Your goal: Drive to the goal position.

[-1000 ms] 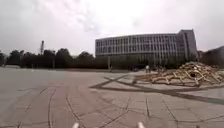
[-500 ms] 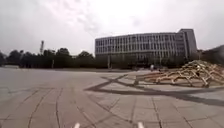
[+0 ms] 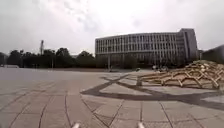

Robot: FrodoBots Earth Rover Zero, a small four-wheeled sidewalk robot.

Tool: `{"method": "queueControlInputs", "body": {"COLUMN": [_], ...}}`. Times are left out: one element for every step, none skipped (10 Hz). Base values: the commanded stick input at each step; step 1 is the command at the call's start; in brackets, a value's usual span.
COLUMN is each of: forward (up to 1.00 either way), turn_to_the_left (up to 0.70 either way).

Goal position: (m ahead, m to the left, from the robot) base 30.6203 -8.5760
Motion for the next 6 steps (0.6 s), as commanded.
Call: {"method": "queueControlInputs", "body": {"forward": [0.85, 0.85, 0.85, 0.85, 0.85, 0.85], "turn_to_the_left": [0.00, 0.00, 0.00, 0.00, 0.00, 0.00]}}
